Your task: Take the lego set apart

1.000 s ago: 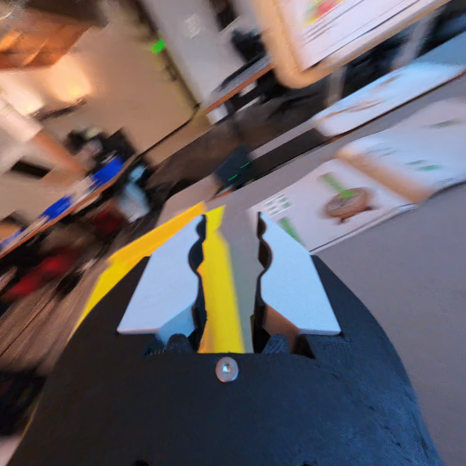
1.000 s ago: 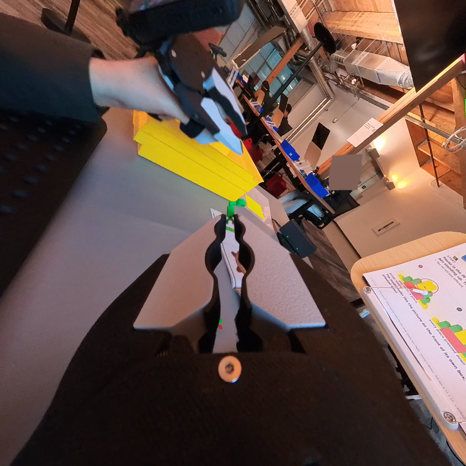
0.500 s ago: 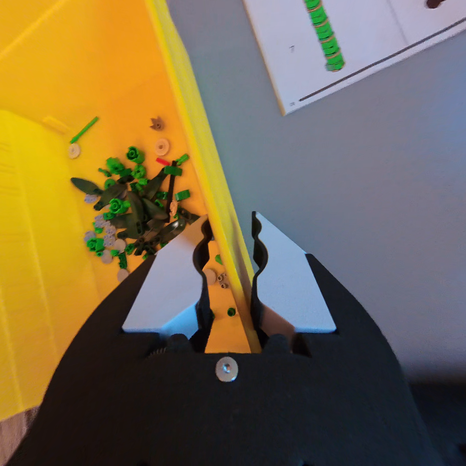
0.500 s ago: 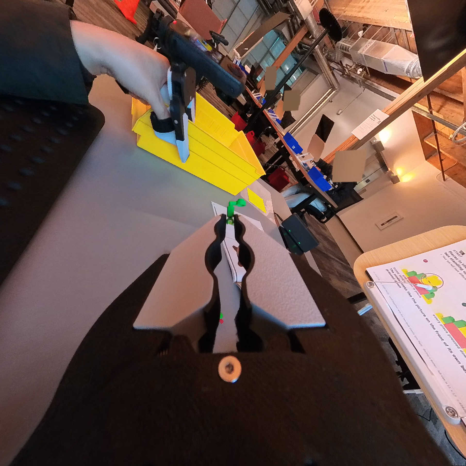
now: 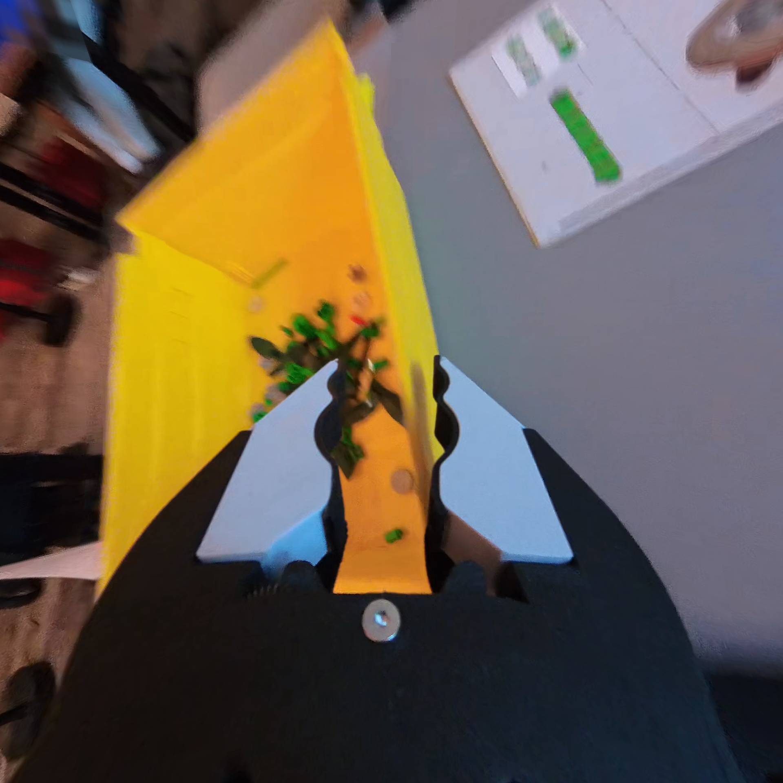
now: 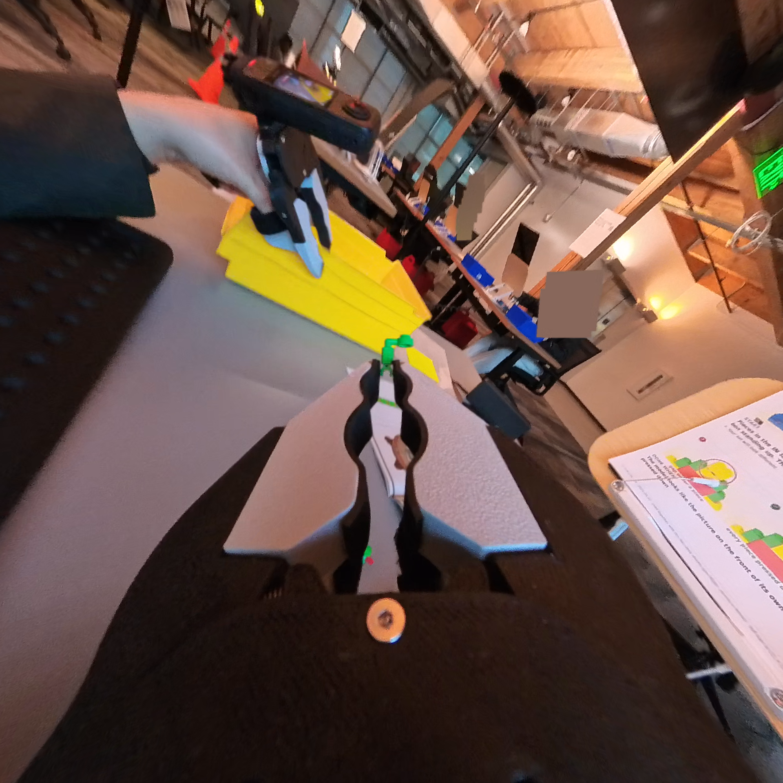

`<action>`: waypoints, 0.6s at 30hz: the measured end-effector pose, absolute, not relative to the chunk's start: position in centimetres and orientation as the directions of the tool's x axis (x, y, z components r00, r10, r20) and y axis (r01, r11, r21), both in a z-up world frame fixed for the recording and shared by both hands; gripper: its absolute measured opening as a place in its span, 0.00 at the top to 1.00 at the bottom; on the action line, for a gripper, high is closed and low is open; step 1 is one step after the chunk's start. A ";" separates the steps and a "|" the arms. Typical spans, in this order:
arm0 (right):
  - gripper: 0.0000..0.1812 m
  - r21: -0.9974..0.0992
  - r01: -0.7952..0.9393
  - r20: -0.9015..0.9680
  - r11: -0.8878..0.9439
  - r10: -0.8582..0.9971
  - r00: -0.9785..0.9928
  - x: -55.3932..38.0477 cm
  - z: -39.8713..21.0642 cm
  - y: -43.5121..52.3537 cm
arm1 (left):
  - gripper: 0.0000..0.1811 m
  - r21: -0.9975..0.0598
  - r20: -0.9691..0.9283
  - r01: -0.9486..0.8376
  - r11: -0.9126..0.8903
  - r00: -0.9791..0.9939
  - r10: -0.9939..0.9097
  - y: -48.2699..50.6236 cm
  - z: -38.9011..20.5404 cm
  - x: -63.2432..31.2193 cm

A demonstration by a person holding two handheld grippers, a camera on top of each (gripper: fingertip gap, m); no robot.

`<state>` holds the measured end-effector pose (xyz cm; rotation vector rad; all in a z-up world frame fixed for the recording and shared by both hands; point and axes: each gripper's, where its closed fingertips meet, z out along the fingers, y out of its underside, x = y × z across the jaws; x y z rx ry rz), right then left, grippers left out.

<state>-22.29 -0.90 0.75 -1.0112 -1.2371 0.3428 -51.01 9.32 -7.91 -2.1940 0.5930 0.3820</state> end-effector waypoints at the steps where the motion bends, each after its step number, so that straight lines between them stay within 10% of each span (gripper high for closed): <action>1: 0.98 -0.786 0.261 0.618 0.561 0.702 0.353 -22.1 1.3 -1.2 | 0.79 -0.684 -0.496 -0.536 -0.495 0.839 -0.224 9.3 -5.5 -50.7; 4: 0.98 -0.766 0.202 0.635 0.610 0.670 0.383 -21.6 2.9 -2.0 | 0.78 -0.816 -0.505 -0.514 -0.265 0.856 -0.106 7.2 1.6 -48.2; 8: 0.98 -0.741 0.095 0.632 0.664 0.644 0.432 -20.7 5.3 -3.5 | 0.83 -0.974 -0.201 -0.224 0.018 0.832 -0.517 3.7 7.1 -37.6; 12: 0.98 -0.728 0.023 0.616 0.685 0.639 0.462 -19.9 6.8 -4.5 | 0.80 -0.978 0.188 0.003 -0.206 0.428 -0.884 1.9 7.5 -28.0; 18: 0.98 -0.732 0.028 0.611 0.681 0.637 0.470 -19.7 6.7 -4.2 | 0.85 -0.921 0.390 0.101 -0.377 0.210 -0.897 5.6 3.2 -22.3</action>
